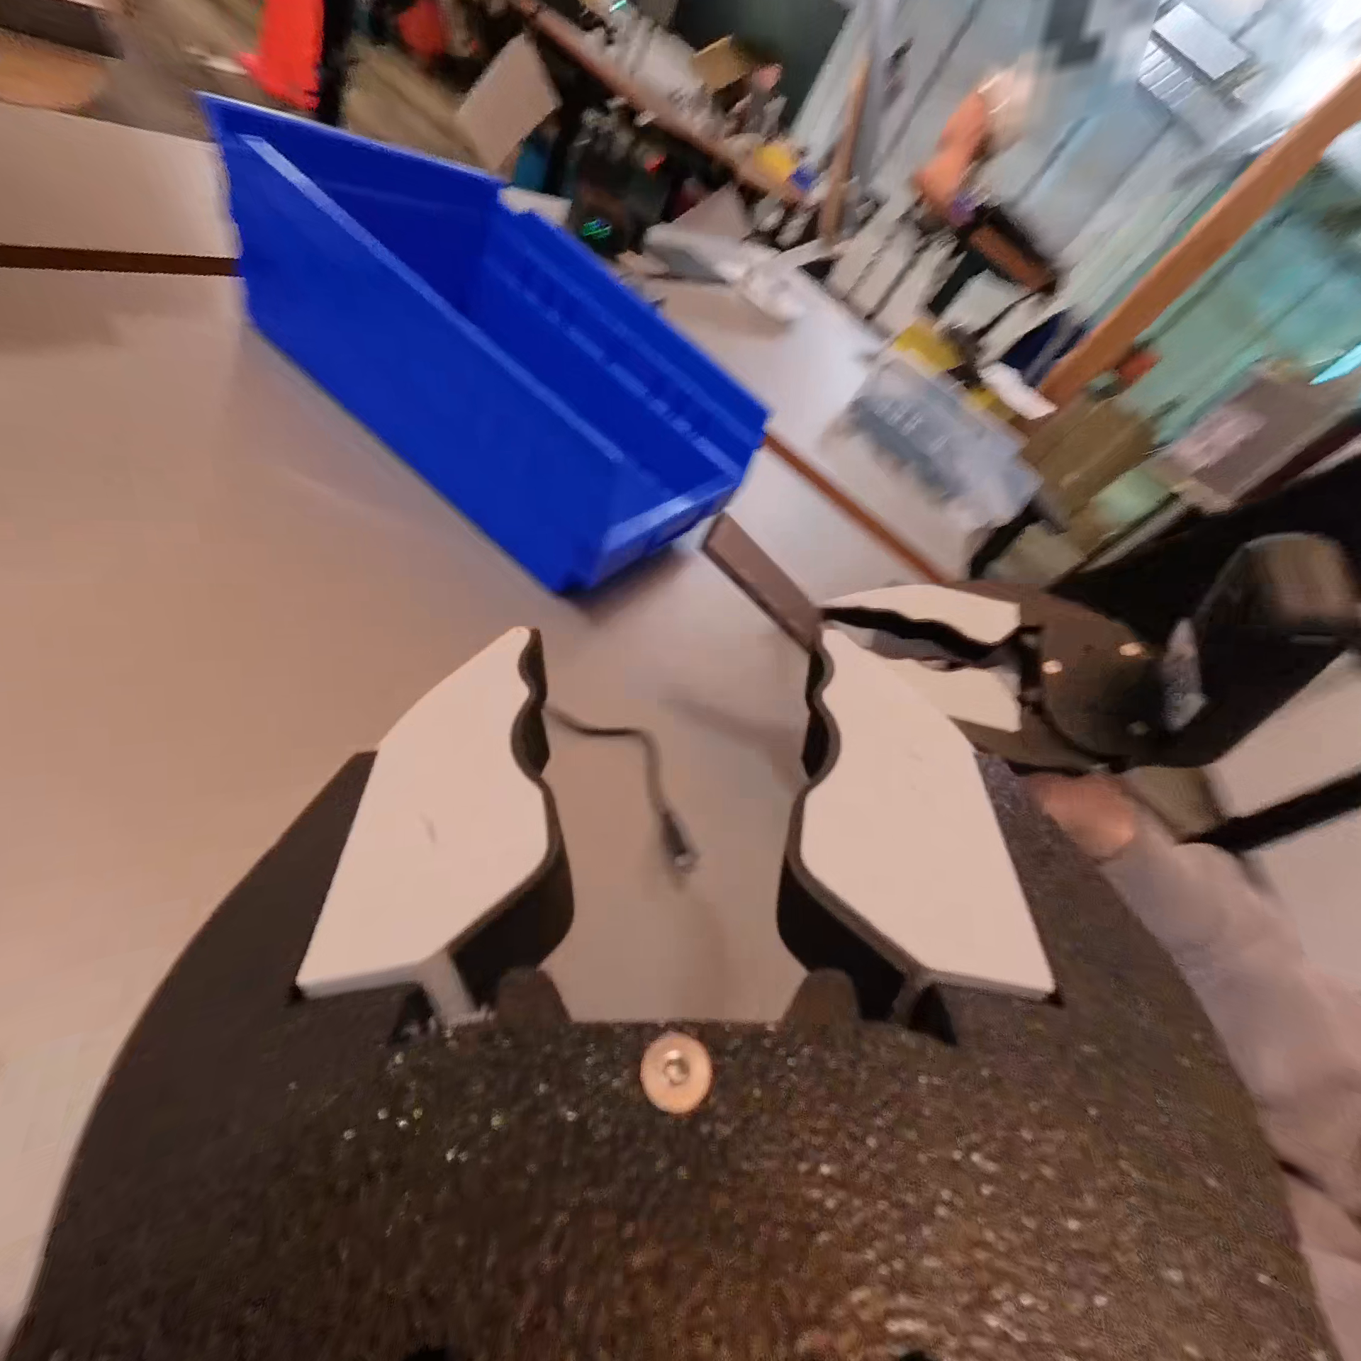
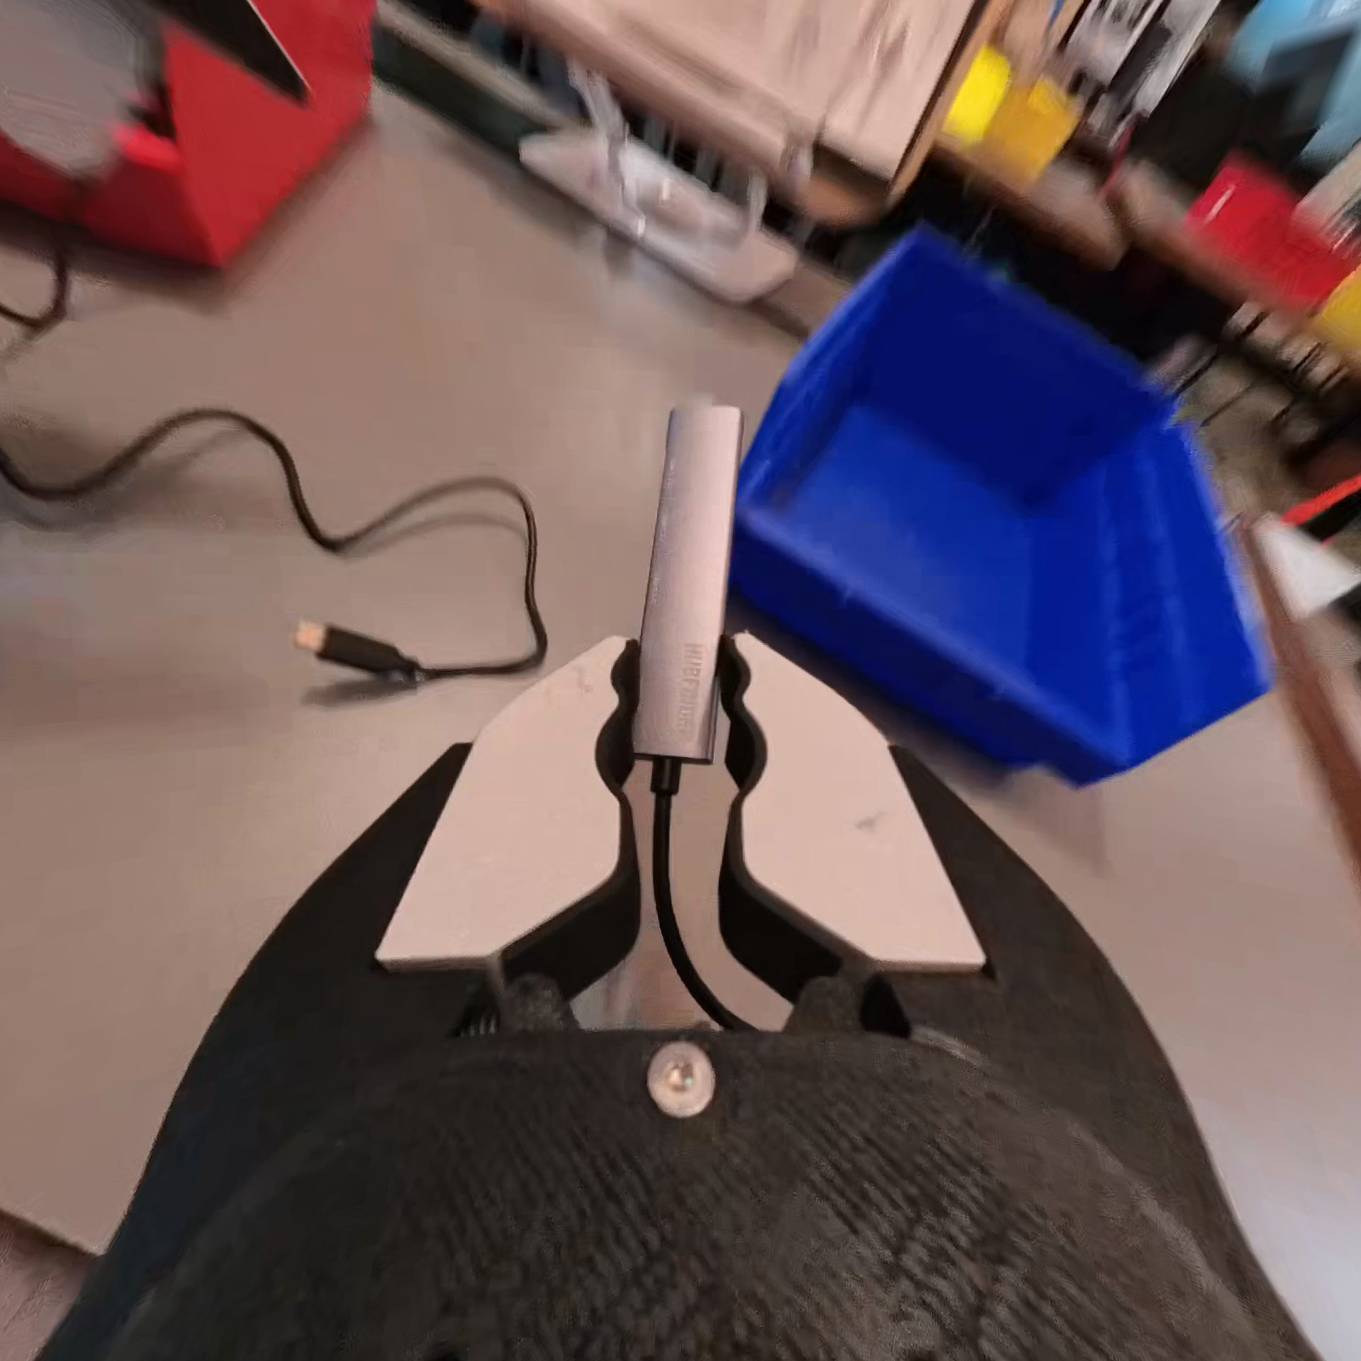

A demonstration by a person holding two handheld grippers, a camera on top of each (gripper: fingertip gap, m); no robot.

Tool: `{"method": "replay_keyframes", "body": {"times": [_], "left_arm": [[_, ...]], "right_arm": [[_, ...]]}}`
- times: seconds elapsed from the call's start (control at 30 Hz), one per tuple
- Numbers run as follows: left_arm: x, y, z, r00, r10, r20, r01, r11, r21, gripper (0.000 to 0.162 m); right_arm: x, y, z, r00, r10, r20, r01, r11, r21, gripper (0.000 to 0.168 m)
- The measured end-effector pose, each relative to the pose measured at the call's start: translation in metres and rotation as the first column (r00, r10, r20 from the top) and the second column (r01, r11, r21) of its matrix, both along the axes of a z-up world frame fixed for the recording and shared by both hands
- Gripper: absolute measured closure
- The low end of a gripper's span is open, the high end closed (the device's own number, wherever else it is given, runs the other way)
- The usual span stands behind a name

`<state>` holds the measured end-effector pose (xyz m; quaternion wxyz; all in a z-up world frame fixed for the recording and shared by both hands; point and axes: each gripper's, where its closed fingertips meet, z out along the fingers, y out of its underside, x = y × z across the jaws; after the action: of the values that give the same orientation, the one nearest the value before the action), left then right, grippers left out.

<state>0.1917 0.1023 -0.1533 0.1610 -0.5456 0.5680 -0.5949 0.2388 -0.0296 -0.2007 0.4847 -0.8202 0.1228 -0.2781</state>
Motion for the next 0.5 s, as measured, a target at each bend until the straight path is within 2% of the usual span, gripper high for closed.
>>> {"method": "replay_keyframes", "body": {"times": [0.03, 0.07, 0.13, 0.2, 0.3, 0.37, 0.43, 0.5], "left_arm": [[0.0, -0.015, 0.005, 0.998, -0.049, 0.027, 0.05, 0.996, -0.072, 0.101], [-0.003, -0.031, 0.009, 0.992, -0.115, 0.05, 0.121, 0.983, -0.14, 0.105], [-0.009, -0.061, 0.014, 0.966, -0.246, 0.081, 0.259, 0.924, -0.28, 0.104], [-0.012, -0.08, 0.017, 0.939, -0.328, 0.1, 0.34, 0.854, -0.395, 0.103], [-0.015, -0.094, 0.016, 0.915, -0.389, 0.109, 0.39, 0.783, -0.484, 0.11], [-0.017, -0.099, 0.018, 0.899, -0.418, 0.128, 0.42, 0.743, -0.521, 0.126], [-0.013, -0.097, 0.016, 0.91, -0.397, 0.123, 0.395, 0.735, -0.55, 0.141], [-0.011, -0.093, 0.015, 0.917, -0.372, 0.142, 0.382, 0.723, -0.575, 0.147]], "right_arm": [[-0.008, 0.006, 0.016, 0.997, 0.04, 0.067, -0.042, 0.999, 0.022, 0.147], [-0.02, 0.013, 0.031, 0.985, 0.098, 0.139, -0.104, 0.994, 0.038, 0.147], [-0.034, 0.021, 0.051, 0.962, 0.113, 0.25, -0.127, 0.991, 0.041, 0.147], [-0.053, 0.031, 0.053, 0.934, 0.207, 0.292, -0.215, 0.977, -0.004, 0.147], [-0.064, 0.036, 0.049, 0.9, 0.251, 0.358, -0.244, 0.968, -0.066, 0.147], [-0.063, 0.036, 0.044, 0.895, 0.246, 0.373, -0.225, 0.969, -0.1, 0.147], [-0.066, 0.039, 0.042, 0.889, 0.272, 0.369, -0.247, 0.962, -0.113, 0.147], [-0.066, 0.04, 0.044, 0.888, 0.273, 0.369, -0.256, 0.962, -0.095, 0.147]]}}
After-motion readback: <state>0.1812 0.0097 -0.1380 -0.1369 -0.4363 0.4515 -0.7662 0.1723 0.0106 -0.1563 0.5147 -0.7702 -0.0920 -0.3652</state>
